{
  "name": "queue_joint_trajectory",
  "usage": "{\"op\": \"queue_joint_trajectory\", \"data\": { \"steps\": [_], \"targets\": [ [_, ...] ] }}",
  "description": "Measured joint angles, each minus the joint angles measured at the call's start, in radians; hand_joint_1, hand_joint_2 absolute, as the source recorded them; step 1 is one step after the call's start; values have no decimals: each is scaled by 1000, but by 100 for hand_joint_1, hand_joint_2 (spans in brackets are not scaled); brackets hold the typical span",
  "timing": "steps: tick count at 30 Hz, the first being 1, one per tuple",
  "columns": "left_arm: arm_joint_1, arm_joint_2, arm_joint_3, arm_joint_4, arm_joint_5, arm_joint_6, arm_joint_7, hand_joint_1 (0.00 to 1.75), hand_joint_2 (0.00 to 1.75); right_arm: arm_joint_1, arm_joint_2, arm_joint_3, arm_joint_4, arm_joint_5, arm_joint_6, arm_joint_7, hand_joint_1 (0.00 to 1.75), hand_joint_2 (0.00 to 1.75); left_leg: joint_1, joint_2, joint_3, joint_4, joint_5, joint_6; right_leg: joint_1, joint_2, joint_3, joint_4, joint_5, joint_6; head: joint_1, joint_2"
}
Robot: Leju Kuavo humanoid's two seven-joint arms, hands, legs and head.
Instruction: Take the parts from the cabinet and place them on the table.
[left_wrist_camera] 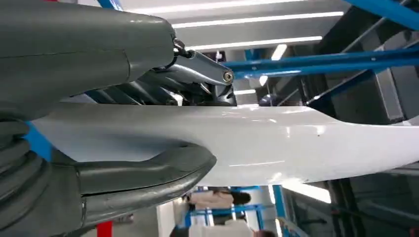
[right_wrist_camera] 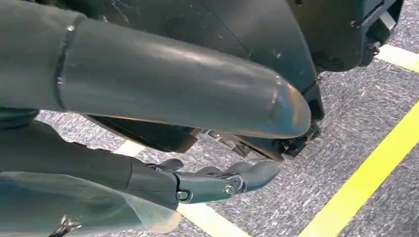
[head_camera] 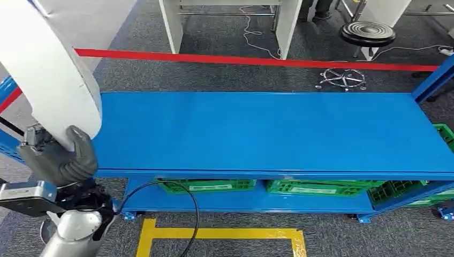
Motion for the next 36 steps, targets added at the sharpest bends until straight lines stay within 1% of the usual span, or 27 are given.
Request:
{"op": "queue_joint_trajectory", "data": {
  "steps": [8,9,11,12,13,14,16,17,18,19,20,21,22,23,24,25,26,27,28,29,30,31,32,33,34,35,36],
  "targets": [
    [3,46,-76,-36,49,-45,28,175,175,0,0,-1,0,-2,6,15,0,0,0,0,0,1,-1,1,0,0,0,-1,1,1,0,0],
    [4,53,-84,-39,61,-61,34,175,175,0,0,-1,0,-2,4,16,0,0,-5,-1,-3,10,-2,7,-5,-1,0,-5,5,5,-1,0],
    [2,62,-95,-45,69,-87,39,175,175,0,0,-2,0,-3,4,17,0,0,-6,0,-3,6,0,10,-4,-1,1,-9,7,9,0,0],
    [2,65,-102,-49,69,-98,42,175,175,-1,0,-2,0,-3,4,19,0,0,1,0,4,-15,9,17,1,-1,4,-11,6,11,0,0],
    [2,66,-107,-50,68,-105,45,175,175,-1,0,-3,0,-4,5,21,0,0,6,5,15,-26,17,20,-1,-2,-8,3,-10,10,1,0],
    [-1,66,-113,-50,67,-108,45,175,175,-2,0,-4,0,-4,3,27,0,0,8,5,14,-29,21,26,0,-1,-33,52,-41,11,4,0],
    [2,68,-122,-50,64,-111,46,175,175,-1,0,-4,0,2,-19,45,0,0,8,6,13,-29,20,27,-3,-2,-108,207,-105,15,4,0],
    [2,69,-126,-50,61,-111,46,175,175,1,0,-4,0,8,-38,50,0,0,8,7,12,-28,19,26,-4,-2,-147,281,-127,19,4,0],
    [3,71,-130,-50,58,-110,46,175,175,4,0,-4,0,15,-58,50,0,0,9,6,13,-28,18,25,-4,-3,-162,303,-121,22,6,0],
    [4,71,-131,-50,57,-108,46,175,175,5,0,-4,0,22,-81,50,0,0,11,5,15,-28,15,21,-6,-3,-156,279,-93,24,4,0],
    [4,72,-132,-50,57,-104,46,175,175,4,0,-4,0,24,-98,47,0,0,13,3,18,-25,11,15,-8,-4,-125,208,-43,24,5,0],
    [4,72,-132,-50,57,-101,46,175,175,3,0,-4,0,24,-109,46,0,0,17,2,22,-19,4,7,-10,-5,-84,115,9,25,4,0],
    [4,72,-132,-51,56,-100,46,175,175,2,0,-4,-1,24,-116,44,0,0,19,2,23,-10,-6,-1,-13,-7,-53,42,34,28,5,0],
    [4,73,-132,-51,55,-99,46,175,175,1,2,-4,0,24,-120,44,0,0,11,2,14,-3,-14,-11,-6,-5,-36,42,12,26,9,0],
    [4,74,-132,-52,55,-98,48,175,175,-1,3,-4,0,24,-125,43,0,0,10,1,8,12,-16,-14,-8,-3,-32,22,0,9,10,0],
    [3,74,-132,-53,54,-98,48,175,175,1,3,-4,0,26,-130,45,0,0,11,1,5,12,-14,-18,-6,-2,-40,32,2,4,3,0],
    [5,75,-132,-53,54,-98,48,175,175,4,3,-4,0,27,-133,47,0,0,12,1,3,12,-13,-21,-4,-1,-43,37,0,0,2,0],
    [5,76,-133,-53,53,-98,48,175,175,4,3,-4,0,28,-135,47,0,0,13,1,4,14,-18,-27,-7,-1,-40,37,-2,-5,2,0],
    [5,76,-134,-54,52,-97,48,175,175,4,3,-4,0,29,-137,48,0,0,15,1,1,26,-31,-32,-10,-2,-36,33,-3,-13,2,0],
    [3,76,-134,-55,50,-96,48,175,175,3,3,-4,0,30,-140,48,0,0,15,1,-17,66,-52,-37,-10,-2,-32,32,-4,-19,-6,0],
    [3,76,-134,-55,49,-95,48,175,175,0,3,-4,0,31,-141,50,0,0,16,1,-56,144,-87,-40,-10,-3,-31,32,-7,-24,-6,0],
    [6,76,-134,-55,49,-93,48,175,175,-1,3,-4,0,32,-142,53,0,0,16,1,-102,230,-119,-43,-8,-3,-30,32,-8,-27,-8,0],
    [10,76,-134,-55,49,-91,48,175,175,1,3,-4,0,32,-142,55,0,0,16,1,-142,300,-140,-43,-7,-3,-29,32,-10,-29,-9,0],
    [12,76,-134,-55,49,-87,48,175,175,2,3,-4,0,32,-143,57,0,0,16,1,-167,336,-139,-42,-5,-3,-28,33,-10,-30,-9,0],
    [14,76,-134,-55,49,-79,48,175,175,3,3,-4,0,32,-143,59,0,0,16,1,-168,322,-110,-37,-2,-2,-25,33,-12,-32,-9,0],
    [14,75,-134,-55,49,-75,48,175,175,2,3,-4,0,32,-143,61,0,0,15,1,-151,269,-63,-31,0,-1,-23,32,-12,-33,-10,0],
    [14,74,-134,-55,49,-73,48,175,175,1,3,-4,0,33,-143,64,0,0,13,1,-124,195,-13,-23,2,1,-19,32,-13,-33,-9,0]
  ]
}}
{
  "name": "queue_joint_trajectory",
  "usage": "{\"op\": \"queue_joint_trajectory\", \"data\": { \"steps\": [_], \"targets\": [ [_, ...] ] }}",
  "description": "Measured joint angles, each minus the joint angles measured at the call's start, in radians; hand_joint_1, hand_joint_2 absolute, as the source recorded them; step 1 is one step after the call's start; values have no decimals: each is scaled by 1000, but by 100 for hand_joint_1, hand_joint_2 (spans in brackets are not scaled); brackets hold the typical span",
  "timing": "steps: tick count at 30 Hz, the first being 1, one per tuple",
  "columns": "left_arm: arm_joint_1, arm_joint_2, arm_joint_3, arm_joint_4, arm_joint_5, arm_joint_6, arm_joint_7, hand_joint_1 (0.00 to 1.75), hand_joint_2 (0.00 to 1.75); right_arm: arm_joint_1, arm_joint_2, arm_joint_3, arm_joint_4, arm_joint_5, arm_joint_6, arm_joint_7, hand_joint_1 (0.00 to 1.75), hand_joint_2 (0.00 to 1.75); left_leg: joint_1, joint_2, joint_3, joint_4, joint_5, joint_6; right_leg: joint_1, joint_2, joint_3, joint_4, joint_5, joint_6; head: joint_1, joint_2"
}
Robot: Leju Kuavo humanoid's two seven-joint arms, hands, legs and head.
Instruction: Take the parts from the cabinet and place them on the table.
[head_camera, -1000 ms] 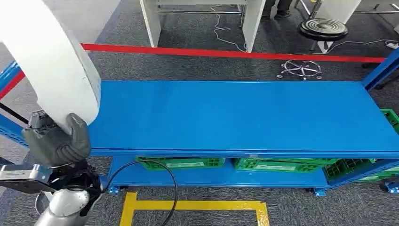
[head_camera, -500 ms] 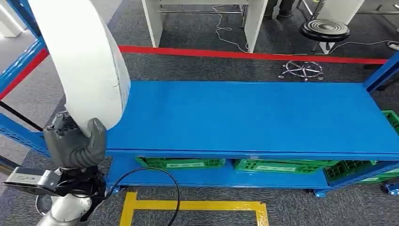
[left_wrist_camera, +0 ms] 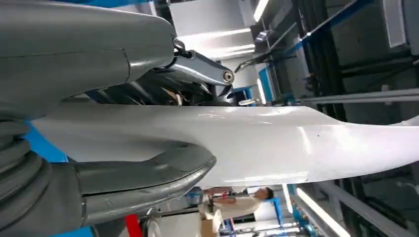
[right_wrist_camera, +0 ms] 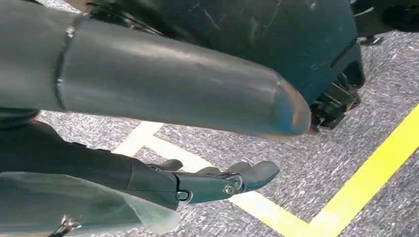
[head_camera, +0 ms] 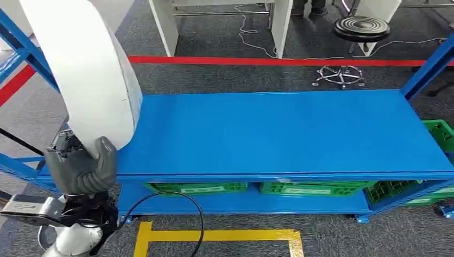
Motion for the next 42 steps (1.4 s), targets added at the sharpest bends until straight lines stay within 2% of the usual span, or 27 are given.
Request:
{"op": "queue_joint_trajectory", "data": {
  "steps": [1,2,6,7,8,11,12,13,14,16,17,18,21,22,23,24,26,27,28,29,32,33,37,38,39,41,42],
  "targets": [
    [0,-1,0,0,0,2,0,175,175,0,1,0,0,0,-1,3,0,0,-4,0,38,-96,54,12,2,0,4,-1,-1,0,0,0],
    [0,-2,0,0,0,4,0,175,175,0,3,0,0,0,-1,5,0,0,-8,0,56,-130,51,22,1,0,3,-2,-2,1,2,0],
    [3,-6,-1,0,0,11,-1,175,175,0,4,0,0,0,-3,10,0,0,-13,-1,56,-163,45,26,4,-4,-4,-10,6,23,-3,0],
    [2,-8,-1,0,0,11,-2,175,175,-1,4,0,0,0,-3,10,0,0,-1,0,62,-179,55,29,5,-4,-8,-5,0,28,0,0],
    [2,-10,-2,0,-1,12,-2,175,175,-1,4,0,0,0,-3,10,0,0,-2,1,64,-182,58,32,4,-5,-21,15,-20,32,-1,0],
    [5,-13,-4,0,-9,29,-6,175,175,1,4,0,0,0,-3,13,0,0,-4,4,61,-181,59,36,3,-5,-111,221,-126,40,1,0],
    [6,-14,-4,0,-12,33,-6,175,175,2,4,0,0,0,-3,13,0,0,-5,4,61,-181,59,36,3,-5,-139,281,-143,42,2,0],
    [7,-14,-5,0,-13,36,-6,175,175,3,4,0,0,1,-3,14,0,0,-5,4,61,-180,58,36,3,-5,-141,285,-131,42,1,0],
    [8,-14,-5,0,-14,39,-6,175,175,3,4,0,0,1,-3,15,0,0,-5,3,62,-179,58,36,3,-5,-120,245,-99,42,2,0],
    [8,-16,-8,0,-14,45,-7,175,175,1,4,0,0,1,-3,15,0,0,-5,1,62,-174,56,34,3,-6,-33,70,-10,38,2,0],
    [8,-17,-11,0,-15,47,-8,175,175,0,4,0,0,1,-3,15,0,0,-5,1,61,-170,54,30,3,-7,-2,2,-6,34,1,0],
    [7,-17,-11,-1,-15,47,-10,175,175,-1,4,0,0,1,-3,16,0,0,-13,0,55,-160,53,26,5,-6,15,-12,-7,32,2,0],
    [8,-17,-16,-1,-17,47,-12,175,175,3,4,0,0,1,-3,18,0,0,-9,0,52,-162,61,15,8,-2,8,-4,-2,23,1,0],
    [8,-17,-18,-1,-17,47,-12,175,175,3,5,0,0,1,-3,18,0,0,-10,0,51,-158,57,12,2,-4,9,-11,4,13,0,0],
    [8,-17,-18,-1,-17,47,-12,175,175,2,5,0,0,0,-3,18,0,0,-8,0,47,-146,34,4,0,-7,8,-13,8,6,-1,0],
    [6,-17,-18,-1,-20,49,-13,175,175,-1,5,0,0,1,-1,18,0,0,-6,0,31,-97,-9,-3,-1,-8,4,-13,11,-1,-6,0],
    [8,-17,-20,-1,-24,55,-14,175,175,-1,5,0,0,1,2,18,0,0,0,0,-23,60,-97,-13,0,-10,-5,-13,16,-7,-6,0],
    [8,-17,-21,0,-26,61,-14,175,175,1,5,0,0,1,3,18,0,0,1,0,-44,124,-125,-15,0,-12,-11,-12,21,-6,-6,0],
    [10,-17,-21,0,-31,66,-14,175,175,2,5,0,0,1,2,18,0,0,3,0,-43,141,-126,-16,0,-13,-16,-12,25,-6,-6,0],
    [14,-17,-21,0,-36,70,-14,175,175,1,5,0,0,2,2,19,0,0,5,0,-20,112,-105,-16,0,-13,-22,-12,30,-4,-6,0],
    [25,-18,-22,0,-47,72,-18,175,175,2,5,0,0,3,0,20,0,0,7,0,136,-155,1,-9,-1,-10,-31,-12,43,7,-7,0],
    [25,-18,-22,0,-48,72,-19,175,175,1,5,0,0,3,0,20,0,0,3,-1,150,-188,-15,-8,5,-11,-35,-11,48,15,-6,0],
    [37,-19,-22,0,-54,74,-20,175,175,3,6,0,1,4,-1,20,0,0,-3,-3,127,-184,11,16,1,-11,-42,-18,74,43,-5,0],
    [36,-21,-22,0,-55,75,-21,175,175,3,5,0,1,5,-1,20,0,0,4,2,120,-190,25,26,-3,-8,-53,-8,56,45,-6,0],
    [36,-25,-22,0,-56,75,-21,175,175,2,5,0,1,5,-1,20,0,0,2,3,107,-190,33,34,-2,-10,-75,22,6,48,-1,0],
    [41,-27,-22,0,-57,75,-21,175,175,3,5,0,1,6,-1,20,0,0,-1,5,84,-189,50,41,-2,-10,-112,171,-109,52,0,0],
    [42,-27,-22,0,-57,75,-21,175,175,3,5,0,1,6,-1,19,0,0,-4,6,72,-188,59,43,-2,-10,-128,242,-143,54,0,0]
  ]
}}
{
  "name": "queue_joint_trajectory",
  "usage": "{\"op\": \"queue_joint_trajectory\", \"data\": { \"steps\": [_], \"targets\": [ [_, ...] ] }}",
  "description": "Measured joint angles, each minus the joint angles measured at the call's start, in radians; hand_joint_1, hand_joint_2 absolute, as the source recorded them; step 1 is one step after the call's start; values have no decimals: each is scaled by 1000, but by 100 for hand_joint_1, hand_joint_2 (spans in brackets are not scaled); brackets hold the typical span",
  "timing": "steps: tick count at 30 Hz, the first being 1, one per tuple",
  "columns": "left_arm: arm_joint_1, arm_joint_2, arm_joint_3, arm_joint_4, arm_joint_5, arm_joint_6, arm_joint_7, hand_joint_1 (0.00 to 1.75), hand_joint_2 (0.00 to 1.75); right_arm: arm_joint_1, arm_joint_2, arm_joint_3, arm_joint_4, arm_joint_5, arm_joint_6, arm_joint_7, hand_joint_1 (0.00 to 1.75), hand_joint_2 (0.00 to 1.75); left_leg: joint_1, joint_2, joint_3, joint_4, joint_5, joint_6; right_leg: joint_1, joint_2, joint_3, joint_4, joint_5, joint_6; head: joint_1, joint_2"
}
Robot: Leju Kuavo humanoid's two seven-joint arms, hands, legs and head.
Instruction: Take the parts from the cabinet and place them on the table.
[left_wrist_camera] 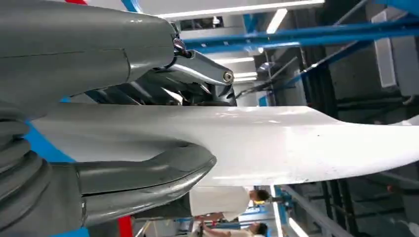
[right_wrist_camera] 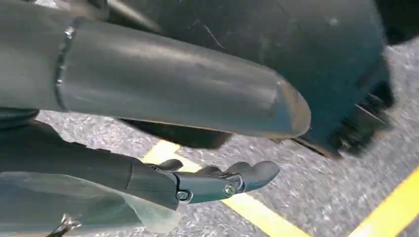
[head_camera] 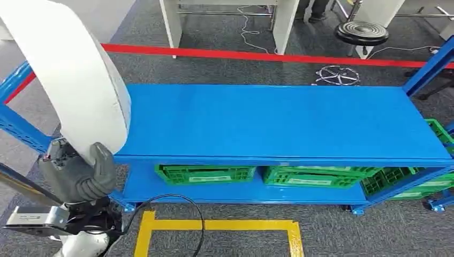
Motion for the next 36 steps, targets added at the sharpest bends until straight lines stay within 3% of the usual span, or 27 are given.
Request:
{"op": "queue_joint_trajectory", "data": {
  "steps": [1,2,4,5,6,7,9,10,11,12,14,15,16,17,18,20,21,22,26,27,28,30,31,32,33,35,36],
  "targets": [
    [1,0,0,0,-1,0,0,175,175,0,0,0,0,0,0,0,0,0,-3,1,-12,0,8,0,0,0,-3,44,-7,0,1,0],
    [2,0,0,0,-2,-1,0,175,175,0,0,0,0,0,0,0,0,0,-5,1,-23,1,17,0,0,0,17,42,17,-2,0,0],
    [3,0,0,0,-8,-1,0,175,175,0,0,0,0,0,-2,0,0,0,-8,1,-41,4,30,-2,2,0,107,-69,88,-9,0,0],
    [4,-1,0,0,-12,-1,0,175,175,-2,0,0,0,0,-2,0,0,0,-9,0,-47,7,35,-4,5,0,178,-170,111,-16,0,0],
    [6,-2,0,0,-16,-1,0,175,175,-5,0,0,0,0,-3,0,0,0,-11,0,-52,11,40,-9,8,0,227,-254,81,-22,0,0],
    [6,-3,0,0,-18,-1,0,175,175,-5,0,0,0,0,-3,0,0,0,-14,1,-55,14,46,-14,8,1,260,-293,75,-22,-2,0],
    [6,-6,0,0,-21,-1,0,175,175,-5,0,0,0,0,-4,0,0,0,-11,2,-61,13,64,-24,12,3,248,-292,76,-24,0,0],
    [8,-6,0,0,-24,-2,0,175,175,-2,0,0,0,0,-6,2,0,0,-12,1,-63,12,72,-30,11,2,234,-293,84,-32,-1,0],
    [11,-6,0,0,-26,-2,-1,175,175,-1,3,0,1,0,-6,2,0,0,-11,-3,-69,17,63,-35,1,-4,227,-300,97,-43,3,0],
    [14,-6,0,0,-27,-2,-1,175,175,-2,3,0,0,0,-8,3,0,0,-11,-5,-79,38,18,-44,3,-4,221,-300,107,-54,-2,0],
    [16,-6,0,0,-29,-2,-2,175,175,-4,3,0,0,0,-8,3,0,0,-2,-4,-110,173,-103,-56,4,-7,197,-297,128,-62,-10,0],
    [18,-6,0,0,-30,-1,-2,175,175,-3,3,0,0,0,-8,3,0,0,0,-4,-123,243,-140,-60,5,-8,184,-295,138,-63,-10,0],
    [20,-6,0,0,-32,0,-2,175,175,-2,3,0,0,0,-8,3,0,0,3,-4,-128,303,-155,-65,5,-9,167,-291,148,-62,-10,0],
    [21,-5,1,0,-35,1,-2,175,175,-1,3,0,0,0,-8,3,0,0,5,-4,-119,313,-141,-67,5,-10,151,-286,156,-62,-10,0],
    [21,-5,1,0,-39,2,-2,175,175,-2,3,0,0,0,-8,3,0,0,8,-4,-90,289,-107,-68,5,-10,134,-279,164,-60,-10,0],
    [21,-6,1,0,-46,2,-2,175,175,-3,4,0,0,1,-8,2,0,0,11,-4,17,136,-41,-65,5,-9,103,-266,178,-54,-10,0],
    [20,-7,1,0,-51,2,-1,175,175,-3,5,0,0,1,-8,2,0,0,11,-5,72,45,-59,-61,5,-8,96,-261,184,-50,-10,0],
    [21,-8,1,0,-53,2,-1,175,175,-3,6,0,0,2,-8,2,0,0,7,-6,107,-13,-79,-55,9,-6,90,-258,191,-42,-8,0],
    [23,-11,3,0,-60,2,-1,175,175,-1,6,0,1,3,-7,2,0,0,0,-6,79,-24,-54,-28,5,-7,82,-274,230,-13,-9,0],
    [22,-13,3,0,-61,2,-1,175,175,0,6,0,1,3,-7,2,0,0,7,3,72,-31,-39,-21,1,-1,75,-262,205,-11,-9,0],
    [22,-16,3,0,-61,2,-1,175,175,0,6,0,1,3,-7,3,0,0,7,2,54,-32,-24,-8,3,-1,54,-221,136,-9,-3,0],
    [26,-18,3,0,-61,2,-1,175,175,0,6,0,1,3,-7,4,0,0,5,3,22,-29,3,-7,2,-2,21,-81,18,-5,-2,0],
    [27,-19,5,0,-61,2,0,175,175,0,6,0,1,3,-8,4,0,0,4,4,7,-28,13,-7,2,-2,11,-22,-8,-3,-1,0],
    [28,-19,5,0,-61,2,0,175,175,0,6,0,1,3,-8,4,0,0,4,5,-12,-26,27,-8,2,-2,12,29,-9,-1,-1,0],
    [30,-19,5,0,-61,2,0,175,175,0,6,0,1,3,-8,5,0,0,4,6,-25,-24,36,-9,2,-2,28,31,14,-1,-1,0],
    [32,-20,6,0,-69,2,0,175,175,-1,6,0,1,3,-8,5,0,0,5,6,-59,-15,55,-16,1,-2,122,-72,95,0,-1,0],
    [33,-22,7,0,-72,2,0,175,175,-3,6,0,1,4,-8,5,0,0,6,5,-69,-8,64,-21,-2,-2,194,-170,108,-1,-1,0]
  ]
}}
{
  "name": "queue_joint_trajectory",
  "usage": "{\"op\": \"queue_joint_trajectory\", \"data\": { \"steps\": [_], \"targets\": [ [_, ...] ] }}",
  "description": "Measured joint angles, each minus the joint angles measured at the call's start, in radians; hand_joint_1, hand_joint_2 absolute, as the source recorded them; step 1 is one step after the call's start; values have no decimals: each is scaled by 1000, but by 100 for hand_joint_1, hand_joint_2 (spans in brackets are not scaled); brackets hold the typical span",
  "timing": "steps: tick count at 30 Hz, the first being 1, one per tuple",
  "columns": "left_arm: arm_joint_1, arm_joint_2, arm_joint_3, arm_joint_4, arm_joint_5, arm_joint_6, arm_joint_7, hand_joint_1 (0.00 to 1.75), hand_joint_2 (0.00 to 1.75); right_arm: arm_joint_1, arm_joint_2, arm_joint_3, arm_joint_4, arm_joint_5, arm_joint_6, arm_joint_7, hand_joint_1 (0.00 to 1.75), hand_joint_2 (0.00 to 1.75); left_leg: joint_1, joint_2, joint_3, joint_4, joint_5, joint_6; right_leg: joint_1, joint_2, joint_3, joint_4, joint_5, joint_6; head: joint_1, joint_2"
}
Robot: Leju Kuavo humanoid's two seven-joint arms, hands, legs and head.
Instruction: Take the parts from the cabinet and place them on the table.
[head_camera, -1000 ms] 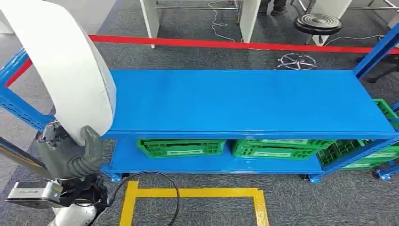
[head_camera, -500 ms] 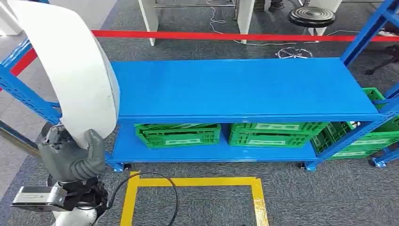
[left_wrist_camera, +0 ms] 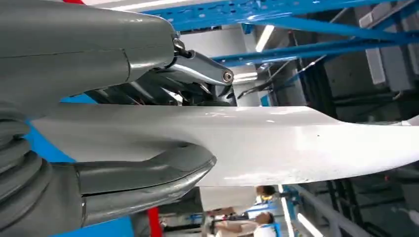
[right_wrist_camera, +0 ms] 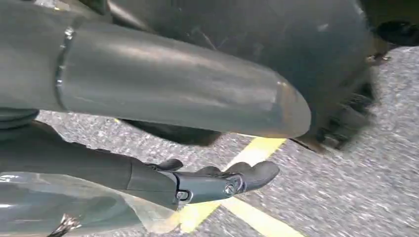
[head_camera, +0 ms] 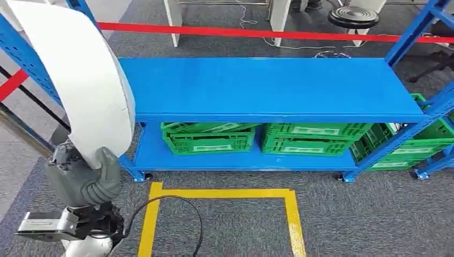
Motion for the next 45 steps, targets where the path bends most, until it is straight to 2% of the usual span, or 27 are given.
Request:
{"op": "queue_joint_trajectory", "data": {
  "steps": [2,6,7,9,10,11,13,15,17,20,21,22,23,25,26,28,30,31,32,33,35,37,38,40,41,43,45],
  "targets": [
    [1,-2,3,0,-9,0,-1,175,175,-4,0,1,0,2,0,0,0,0,-7,-1,-15,17,11,-11,2,5,103,-148,-57,-6,2,0],
    [4,-5,4,0,-23,2,-2,175,175,-1,0,1,0,2,1,1,0,0,-1,-1,-24,16,30,-34,3,-3,59,-136,-36,-42,2,0],
    [6,-6,4,0,-24,2,-2,175,175,-1,0,1,0,2,2,2,0,0,1,-3,-33,36,-19,-39,3,-4,47,-135,-26,-51,-2,0],
    [7,-6,6,0,-25,2,-1,175,175,-2,0,1,0,2,2,2,0,0,1,-3,-60,167,-156,-47,4,-6,19,-134,-2,-59,-3,0],
    [7,-6,7,0,-26,3,-2,175,175,-1,0,1,0,2,2,3,0,0,1,-3,-71,243,-199,-49,5,-6,14,-133,9,-59,-3,0],
    [9,-6,8,0,-27,3,-1,175,175,-1,0,1,0,2,2,3,0,0,1,-3,-75,306,-215,-50,7,-7,-1,-130,20,-59,-3,0],
    [10,-6,12,0,-27,3,0,175,175,0,0,1,0,2,3,3,0,0,1,-4,-39,310,-163,-45,9,-8,-34,-121,39,-58,-3,0],
    [9,-7,16,0,-30,3,1,175,175,-1,1,1,0,2,5,3,0,0,-1,-5,67,157,-106,-31,12,-7,-58,-112,51,-56,-3,0],
    [9,-9,16,0,-32,3,1,175,175,-1,4,1,0,1,10,3,0,0,-7,-7,163,0,-120,-14,18,-5,-71,-105,61,-48,-1,0],
    [9,-10,19,0,-33,3,1,175,175,-2,4,1,0,1,11,3,0,0,-14,-7,154,-14,-121,-13,11,-8,-84,-106,85,-30,-2,0],
    [9,-12,19,0,-33,3,1,175,175,0,5,1,0,1,12,3,0,0,-7,-6,147,-24,-107,-4,15,-7,-90,-105,86,-21,0,0],
    [8,-13,19,0,-34,3,1,175,175,0,4,1,0,1,12,3,0,0,-4,0,139,-27,-97,2,11,-2,-101,-90,56,-18,-2,0],
    [8,-16,19,0,-34,2,1,175,175,0,4,1,0,2,12,3,0,0,-4,0,127,-27,-89,12,11,-1,-121,-45,-1,-15,5,0],
    [9,-18,19,0,-34,-1,1,175,175,0,4,1,0,2,12,3,0,0,-6,1,101,-26,-70,13,9,-1,-160,102,-107,-10,5,0],
    [9,-18,19,0,-34,-1,1,175,175,0,4,1,0,3,12,3,0,0,-7,1,87,-24,-59,12,9,-1,-175,170,-128,-8,6,0],
    [10,-18,19,0,-34,-2,1,175,175,0,4,1,0,3,12,5,0,0,-7,2,60,-19,-41,10,9,-1,-155,195,-79,-6,6,0],
    [10,-18,19,0,-34,-2,1,175,175,-1,4,1,0,5,12,5,0,0,-5,2,33,-8,-29,4,8,-1,-59,72,2,-7,6,0],
    [10,-18,19,0,-34,-2,1,175,175,-2,4,1,0,5,12,5,0,0,-5,1,25,1,-25,-1,6,-1,8,-26,5,-8,6,0],
    [10,-19,19,0,-34,-2,1,175,175,-5,4,1,0,5,12,5,0,0,-12,1,16,10,-23,-5,9,-1,70,-106,-29,-7,7,0],
    [10,-19,20,0,-34,-2,1,175,175,-6,4,1,0,5,12,5,0,0,-13,2,13,15,-16,-11,8,3,80,-134,-44,-15,3,0],
    [9,-19,20,0,-34,0,1,175,175,-3,4,1,0,6,12,5,0,0,-12,2,8,16,-1,-19,10,5,56,-130,-43,-20,4,0],
    [11,-19,20,0,-34,0,0,175,175,0,5,1,1,6,13,6,0,0,-10,-4,-4,26,-18,-31,4,-2,43,-133,-28,-43,4,0],
    [11,-19,21,0,-34,0,0,175,175,0,4,1,0,6,13,6,0,0,-9,-4,-12,57,-65,-37,4,-2,36,-133,-20,-52,-1,0],
    [13,-18,21,0,-34,0,0,175,175,-1,4,1,0,6,13,6,0,0,-6,-4,-48,211,-188,-47,6,-3,22,-130,1,-60,-2,0],
    [14,-18,21,0,-33,0,0,175,175,0,4,1,1,6,13,6,0,0,-5,-4,-60,276,-215,-48,7,-4,12,-128,7,-60,-2,0],
    [18,-17,22,0,-31,1,-1,175,175,1,4,1,0,6,13,8,0,0,-5,-4,-41,311,-200,-46,10,-5,-14,-118,19,-59,-2,0],
    [19,-18,22,0,-31,1,-3,175,175,0,5,1,0,5,12,10,0,0,-6,-5,48,176,-137,-33,14,-4,-32,-106,24,-58,-3,0]
  ]
}}
